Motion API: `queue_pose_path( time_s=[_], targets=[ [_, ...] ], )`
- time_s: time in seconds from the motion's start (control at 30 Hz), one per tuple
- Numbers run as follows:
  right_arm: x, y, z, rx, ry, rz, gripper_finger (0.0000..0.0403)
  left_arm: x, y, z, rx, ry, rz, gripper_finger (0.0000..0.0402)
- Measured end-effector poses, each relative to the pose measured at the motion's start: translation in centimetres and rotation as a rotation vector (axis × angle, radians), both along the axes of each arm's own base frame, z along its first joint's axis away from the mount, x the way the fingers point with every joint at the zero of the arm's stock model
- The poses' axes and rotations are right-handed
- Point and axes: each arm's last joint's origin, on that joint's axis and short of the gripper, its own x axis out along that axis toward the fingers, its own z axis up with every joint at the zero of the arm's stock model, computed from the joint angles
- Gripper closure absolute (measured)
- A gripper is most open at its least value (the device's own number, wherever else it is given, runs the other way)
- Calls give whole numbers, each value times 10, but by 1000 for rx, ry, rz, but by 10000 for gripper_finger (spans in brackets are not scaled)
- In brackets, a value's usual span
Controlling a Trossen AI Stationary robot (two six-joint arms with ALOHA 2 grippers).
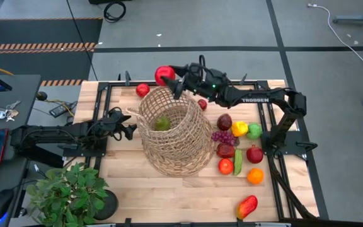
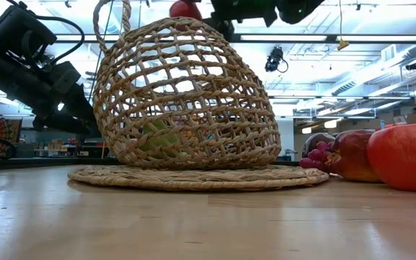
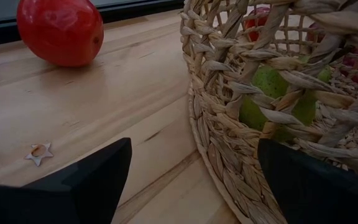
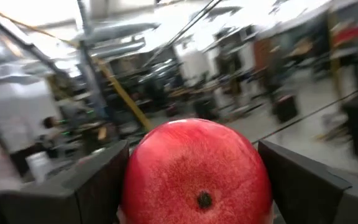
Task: Build produce basket
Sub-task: Put the middle red apple into the basket
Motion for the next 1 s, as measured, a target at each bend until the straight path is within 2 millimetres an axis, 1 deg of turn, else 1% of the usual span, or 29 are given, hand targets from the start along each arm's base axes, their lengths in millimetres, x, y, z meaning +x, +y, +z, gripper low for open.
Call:
queue_pose_path(
  time_s=[0.1, 0.2, 0.3, 0.47, 0.6, 0.67, 0.83, 1.0],
  targets=[
    [0, -2, -3, 20, 27, 74, 52, 0, 0, 0, 0, 0, 0, 44],
    [2, 0, -8, 15, 78, 135, 52, 0, 0, 0, 0, 0, 0, 44],
    [5, 5, -8, -18, 182, 195, 52, 0, 0, 0, 0, 0, 0, 44],
    [8, 12, 4, -73, 342, 198, 52, 0, 0, 0, 0, 0, 0, 44],
    [7, 15, 17, -84, 403, 197, 53, 0, 0, 0, 0, 0, 0, 44],
    [6, 15, 21, -78, 434, 200, 53, 0, 0, 0, 0, 0, 0, 44],
    [6, 18, 16, -83, 499, 240, 53, 0, 0, 0, 0, 0, 0, 44],
    [10, 26, 10, -130, 548, 262, 53, 0, 0, 0, 0, 0, 0, 44]
  ],
)
